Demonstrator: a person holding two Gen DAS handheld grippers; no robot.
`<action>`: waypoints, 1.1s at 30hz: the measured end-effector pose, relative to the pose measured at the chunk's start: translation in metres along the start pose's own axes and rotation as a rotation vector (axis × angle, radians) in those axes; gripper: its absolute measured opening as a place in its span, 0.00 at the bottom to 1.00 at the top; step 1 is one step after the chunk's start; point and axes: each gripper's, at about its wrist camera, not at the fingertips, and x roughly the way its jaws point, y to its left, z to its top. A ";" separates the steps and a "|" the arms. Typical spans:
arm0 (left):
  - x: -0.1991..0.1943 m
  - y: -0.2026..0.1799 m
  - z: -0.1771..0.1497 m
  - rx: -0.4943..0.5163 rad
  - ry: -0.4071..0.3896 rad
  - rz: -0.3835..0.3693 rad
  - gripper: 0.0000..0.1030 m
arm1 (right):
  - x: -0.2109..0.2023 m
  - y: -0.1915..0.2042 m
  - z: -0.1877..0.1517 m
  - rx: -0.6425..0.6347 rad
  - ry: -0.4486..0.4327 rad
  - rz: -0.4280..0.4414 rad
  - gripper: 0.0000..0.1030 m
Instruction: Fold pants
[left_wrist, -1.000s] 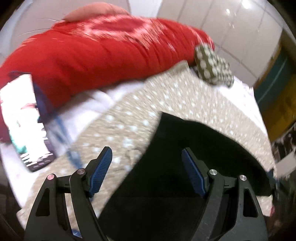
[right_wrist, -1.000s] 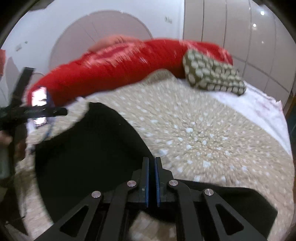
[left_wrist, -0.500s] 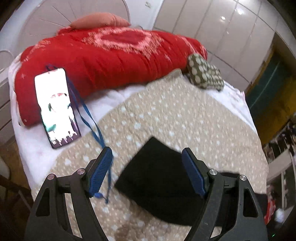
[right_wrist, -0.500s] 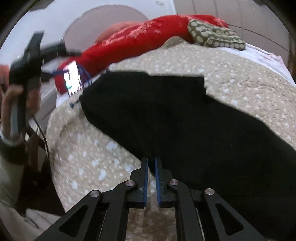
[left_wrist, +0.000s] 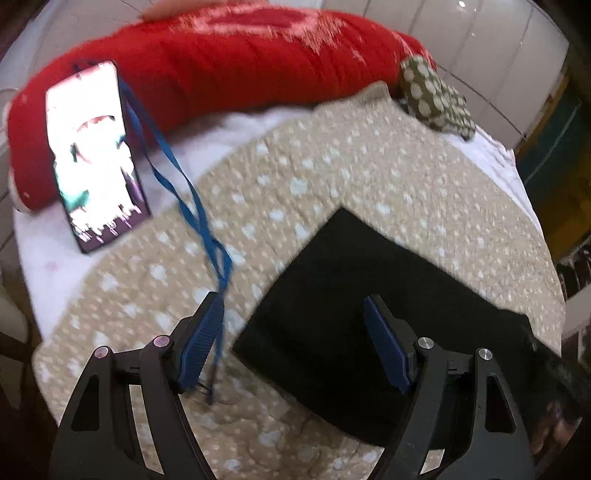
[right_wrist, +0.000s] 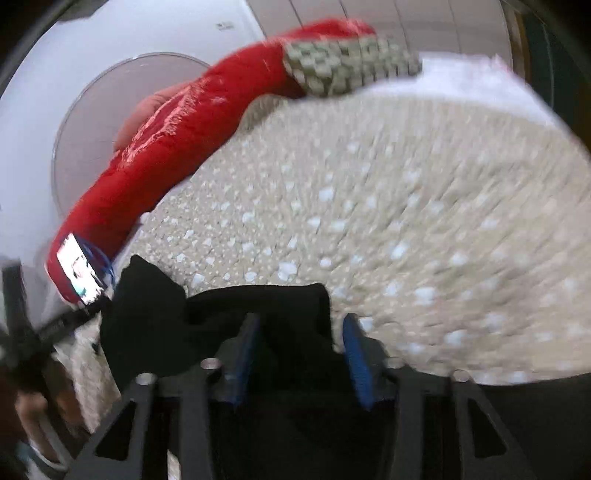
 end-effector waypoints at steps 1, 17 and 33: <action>0.002 -0.001 -0.003 0.010 0.010 0.002 0.76 | 0.003 -0.003 0.002 0.026 -0.002 -0.004 0.18; -0.011 0.013 0.007 0.013 -0.030 0.037 0.76 | -0.047 0.041 -0.014 -0.154 -0.188 -0.052 0.42; -0.030 0.017 0.018 -0.016 -0.060 0.030 0.76 | 0.041 0.175 -0.078 -0.664 -0.038 -0.010 0.15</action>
